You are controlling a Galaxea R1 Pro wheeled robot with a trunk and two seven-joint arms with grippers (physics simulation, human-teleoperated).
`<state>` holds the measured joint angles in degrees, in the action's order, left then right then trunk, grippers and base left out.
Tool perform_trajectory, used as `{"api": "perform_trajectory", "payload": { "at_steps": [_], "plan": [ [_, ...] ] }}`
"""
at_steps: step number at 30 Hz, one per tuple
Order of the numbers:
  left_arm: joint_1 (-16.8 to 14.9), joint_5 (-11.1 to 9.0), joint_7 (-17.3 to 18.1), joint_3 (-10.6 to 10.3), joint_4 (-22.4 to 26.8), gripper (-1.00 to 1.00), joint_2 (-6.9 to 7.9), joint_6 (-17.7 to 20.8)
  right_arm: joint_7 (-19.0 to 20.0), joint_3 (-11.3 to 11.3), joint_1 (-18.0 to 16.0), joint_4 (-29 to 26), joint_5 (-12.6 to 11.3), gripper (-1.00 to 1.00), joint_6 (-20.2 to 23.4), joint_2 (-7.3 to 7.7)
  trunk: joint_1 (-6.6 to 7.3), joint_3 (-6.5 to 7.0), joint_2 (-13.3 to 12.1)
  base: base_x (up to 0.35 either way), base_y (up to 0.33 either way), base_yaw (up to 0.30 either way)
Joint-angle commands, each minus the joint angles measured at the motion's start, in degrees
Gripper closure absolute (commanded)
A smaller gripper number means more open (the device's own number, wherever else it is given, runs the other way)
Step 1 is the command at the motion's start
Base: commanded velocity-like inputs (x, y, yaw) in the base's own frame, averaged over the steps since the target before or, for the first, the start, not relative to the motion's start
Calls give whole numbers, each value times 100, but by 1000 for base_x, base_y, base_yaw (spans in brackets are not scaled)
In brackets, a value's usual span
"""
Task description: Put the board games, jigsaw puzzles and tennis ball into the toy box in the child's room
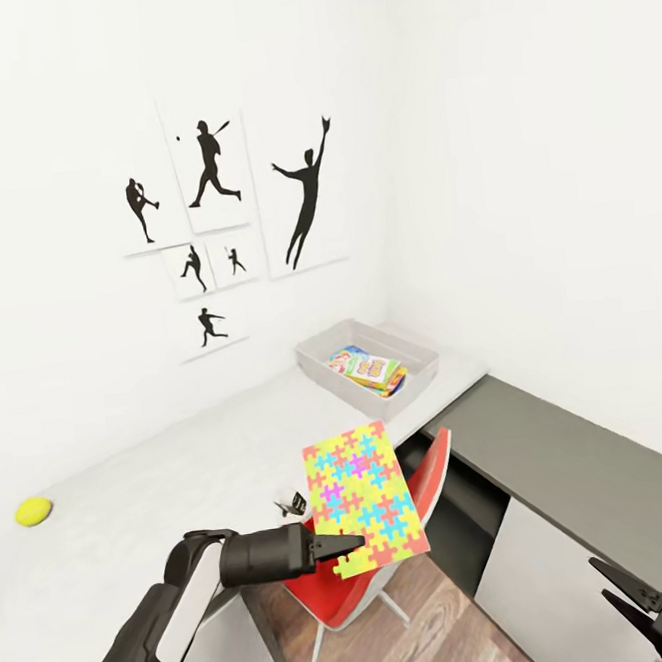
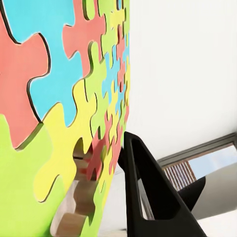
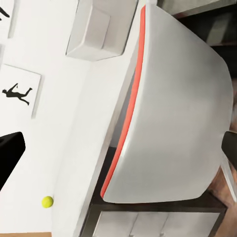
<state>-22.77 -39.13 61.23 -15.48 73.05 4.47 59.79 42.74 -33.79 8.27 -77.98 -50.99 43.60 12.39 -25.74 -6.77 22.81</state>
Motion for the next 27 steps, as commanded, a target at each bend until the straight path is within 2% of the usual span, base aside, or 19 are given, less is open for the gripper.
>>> {"api": "perform_trajectory", "payload": {
  "at_steps": [1, 8, 13, 27],
  "plan": [
    [-4, -7, 12, -6, -1, 100, 6, 21, -2, -4, 0, -5, -21, -100, 35, 1, -4, -7, 11, 16, 10, -144],
    [-6, -7, 12, 24, -1, 100, 4, 21, -2, -4, 0, -4, -16, -100, 27, 1, -4, 25, 11, 4, 15, -192],
    [-7, -7, 12, 27, -1, 100, 4, 21, -2, -4, 0, -2, -13, -100, 26, 1, -4, 45, 11, 95, 157, -195],
    [0, -7, 12, 27, -1, 100, 9, 21, -2, -4, 0, -1, -10, -100, 25, 1, -4, 48, 11, 71, 29, -12]
  ]
}}
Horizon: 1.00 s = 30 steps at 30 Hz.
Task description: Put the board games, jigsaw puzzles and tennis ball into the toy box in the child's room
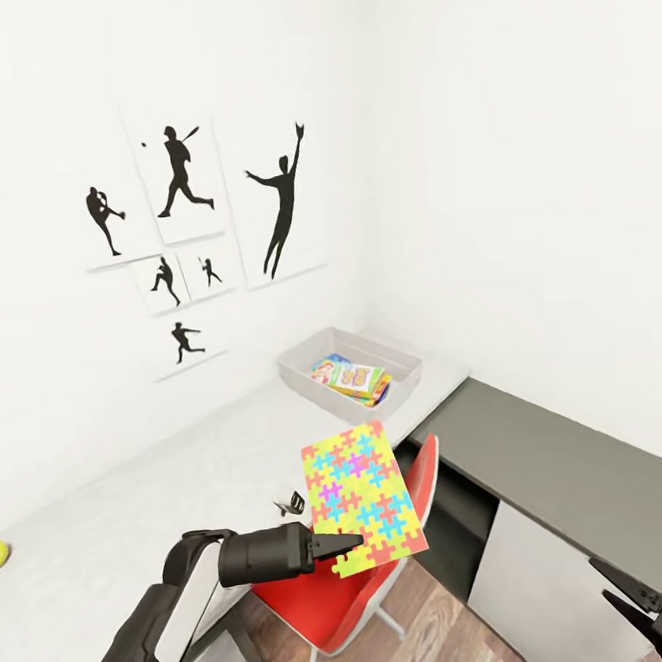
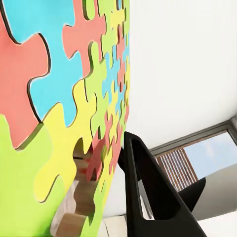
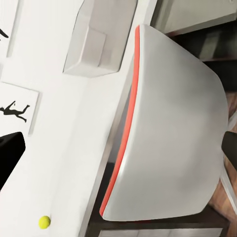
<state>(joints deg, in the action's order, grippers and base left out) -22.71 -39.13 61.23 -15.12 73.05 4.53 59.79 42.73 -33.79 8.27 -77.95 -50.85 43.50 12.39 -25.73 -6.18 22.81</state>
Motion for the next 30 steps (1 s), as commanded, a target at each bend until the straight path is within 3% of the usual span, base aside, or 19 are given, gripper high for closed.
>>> {"api": "perform_trajectory", "payload": {
  "at_steps": [1, 24, 30],
  "plan": [
    [-6, -7, 12, -8, -1, 100, 4, 20, -2, -4, 0, -5, -23, -100, 35, 1, -5, -11, 11, 207, -5, 0],
    [-5, -13, 12, -8, -1, 100, 2, 15, -1, 99, 0, -50, -5, -100, 37, -61, -5, -11, 11, 59, -35, 0],
    [-5, -13, 12, -8, -1, 100, 4, 15, 2, 137, 0, -310, -11, -100, 95, -61, -5, -11, 11, 0, 0, 0]
  ]
}}
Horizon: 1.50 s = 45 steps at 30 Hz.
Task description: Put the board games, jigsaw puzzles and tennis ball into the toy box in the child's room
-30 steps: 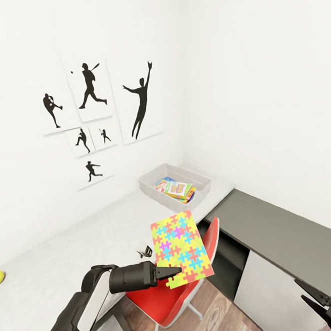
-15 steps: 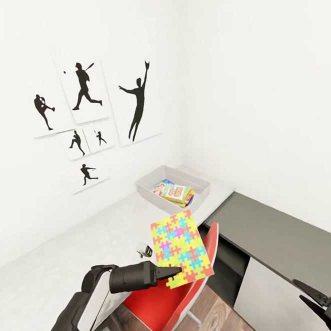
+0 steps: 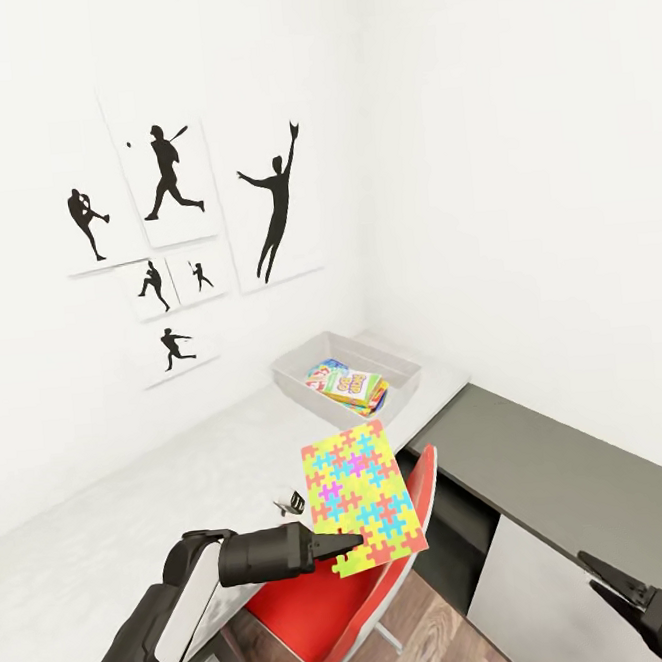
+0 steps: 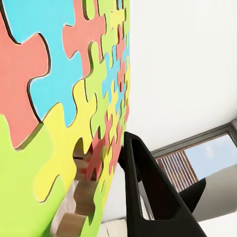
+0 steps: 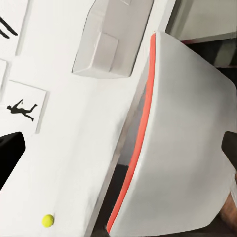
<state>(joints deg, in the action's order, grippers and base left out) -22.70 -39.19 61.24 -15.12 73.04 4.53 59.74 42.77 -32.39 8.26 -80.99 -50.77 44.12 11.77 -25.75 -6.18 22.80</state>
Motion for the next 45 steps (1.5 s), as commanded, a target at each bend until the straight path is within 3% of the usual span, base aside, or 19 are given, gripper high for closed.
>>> {"api": "perform_trajectory", "payload": {
  "at_steps": [1, 5, 12, 29, 34, 45],
  "plan": [
    [-6, -5, 11, -8, -1, 100, 2, 21, 1, 30, 0, -134, -18, -100, 47, 1, -4, -11, 12, 0, 0, 0],
    [-6, -5, 11, -8, -1, 100, 0, 21, 17, 114, 14, -629, -26, -100, 78, 5, -4, -11, 12, 0, 0, 0],
    [-6, -8, 12, -8, -1, 100, 1, 21, 76, 98, 25, -866, -63, -100, 392, 9, -4, -11, 12, 0, 0, 0],
    [-6, -7, 18, -8, -1, 100, 3, 21, 92, 118, 26, -910, -65, -100, 500, 1, -4, -11, 12, 51, -49, 0],
    [-6, -7, 16, -8, -1, 100, 2, 21, 88, 268, 26, -910, -65, -100, 490, -81, -4, -11, 12, 146, -5, 0],
    [-6, -7, 19, -8, -1, 100, 3, 21, 83, 294, 26, -907, -65, -100, 484, -107, -4, -11, 12, 119, 0, 0]
  ]
}}
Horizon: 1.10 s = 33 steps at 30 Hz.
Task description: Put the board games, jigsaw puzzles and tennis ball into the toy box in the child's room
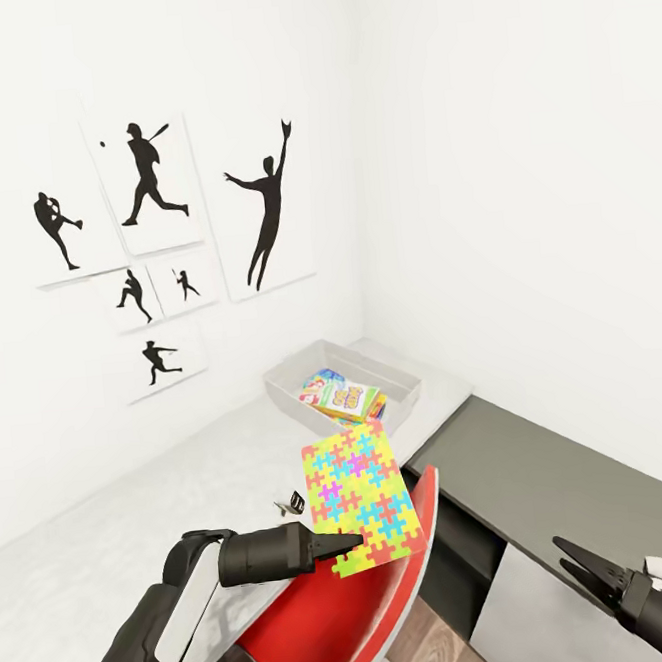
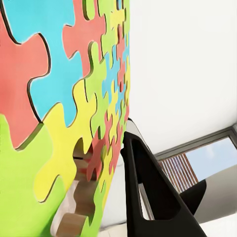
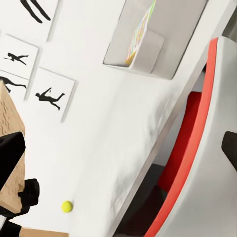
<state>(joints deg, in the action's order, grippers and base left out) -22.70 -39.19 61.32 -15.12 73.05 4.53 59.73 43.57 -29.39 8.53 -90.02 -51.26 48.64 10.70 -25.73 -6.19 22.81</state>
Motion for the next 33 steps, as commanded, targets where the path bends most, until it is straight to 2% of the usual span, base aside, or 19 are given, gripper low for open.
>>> {"api": "perform_trajectory", "payload": {
  "at_steps": [1, 10, 22, 33],
  "plan": [
    [-6, -8, 12, -8, -1, 100, 3, 21, -1, -3, -1, -5, -16, -100, 31, 1, -5, -11, 11, 123, 0, 0],
    [-6, -8, 12, -8, -1, 100, 4, 21, 2, 4, -1, 10, -16, -100, 4, -6, -5, -11, 11, 51, -111, 0],
    [-6, -1, 9, -9, -1, 100, -1, 21, -7, 4, -1, 10, -16, -100, -4, -15, -5, -11, 11, 89, -14, 0],
    [-6, -1, 11, -8, -1, 100, 4, 19, -15, 4, -1, 10, -16, -100, -29, -24, -5, -11, 11, 72, -121, 0]
  ]
}}
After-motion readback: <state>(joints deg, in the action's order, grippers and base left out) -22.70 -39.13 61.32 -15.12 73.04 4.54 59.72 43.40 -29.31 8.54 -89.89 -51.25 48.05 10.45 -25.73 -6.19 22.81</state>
